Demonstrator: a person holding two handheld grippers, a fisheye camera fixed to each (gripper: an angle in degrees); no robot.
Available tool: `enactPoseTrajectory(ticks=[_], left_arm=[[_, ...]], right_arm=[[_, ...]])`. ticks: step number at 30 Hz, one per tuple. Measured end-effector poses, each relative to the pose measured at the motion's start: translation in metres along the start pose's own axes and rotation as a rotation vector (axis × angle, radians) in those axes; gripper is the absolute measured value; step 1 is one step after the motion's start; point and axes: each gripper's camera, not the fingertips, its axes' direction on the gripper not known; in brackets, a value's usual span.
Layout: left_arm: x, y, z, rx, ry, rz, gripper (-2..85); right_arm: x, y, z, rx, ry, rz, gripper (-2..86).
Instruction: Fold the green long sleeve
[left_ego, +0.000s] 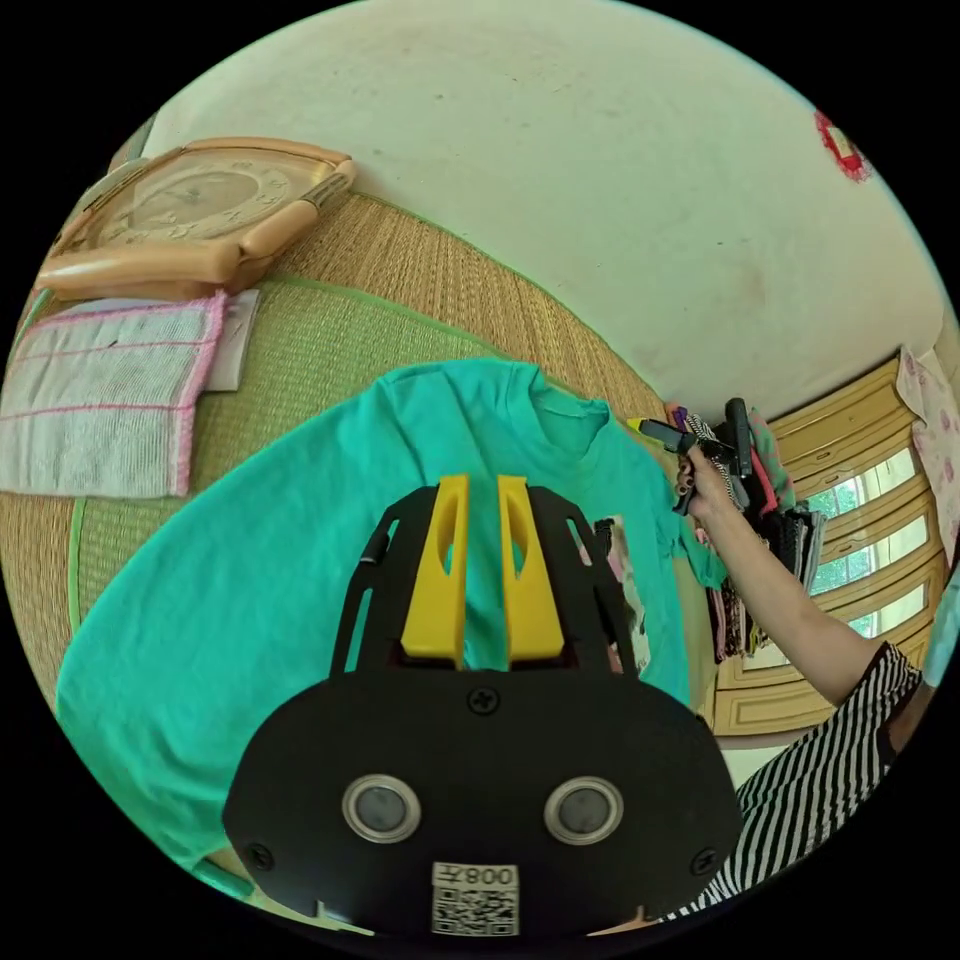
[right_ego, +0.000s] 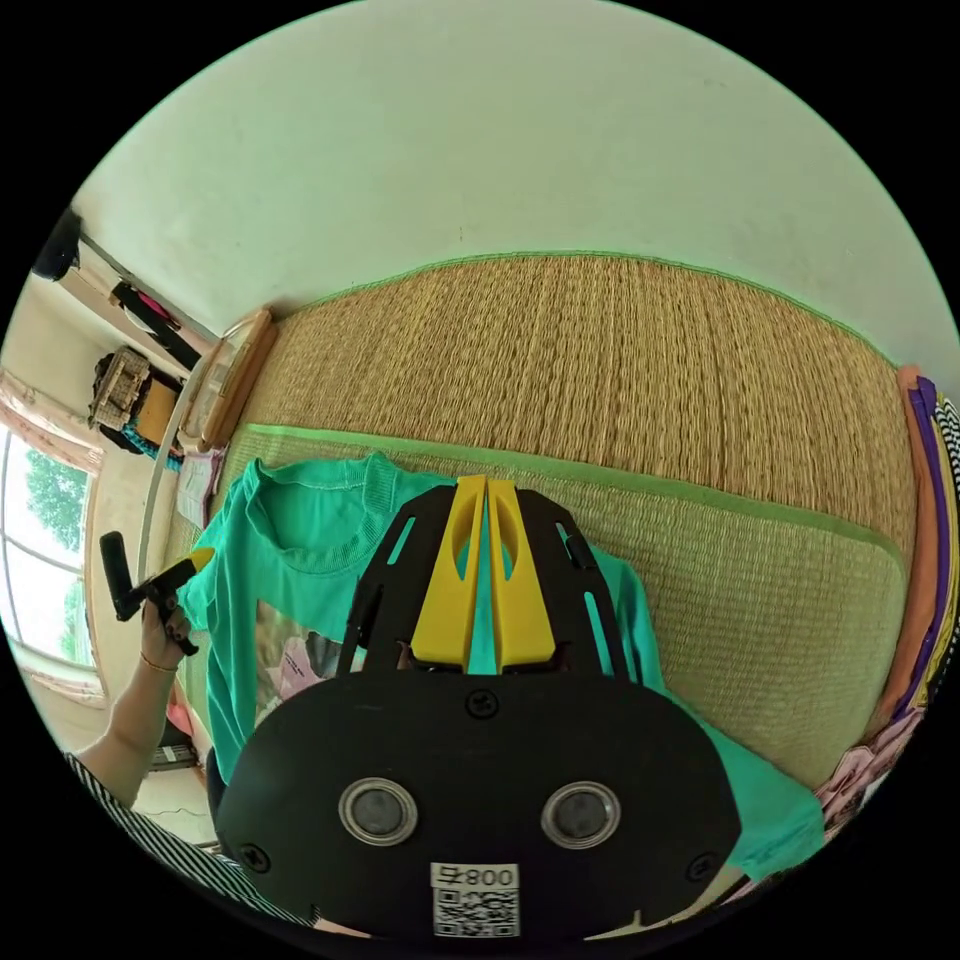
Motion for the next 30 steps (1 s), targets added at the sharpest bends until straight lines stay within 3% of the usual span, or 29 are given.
enactPoseTrajectory(ticks=[7,12,20,30], left_arm=[[-0.022,0.143,-0.055,-0.091,-0.031,-0.112,8.2],[-0.031,0.187,-0.057,-0.137,-0.024,-0.168,3.7],[-0.07,0.235,-0.098,-0.09,0.049,-0.313,4.2],[-0.038,0.349,-0.141,-0.217,0.094,-0.238,9.9]], right_arm=[[0.004,0.075,-0.034,0.039,-0.141,-0.137,0.0],[0.008,0.161,-0.052,-0.038,-0.151,-0.164,0.0],[0.04,0.297,-0.086,-0.121,-0.159,0.038,0.3],[0.071,0.411,-0.11,-0.218,-0.125,0.232,4.6]])
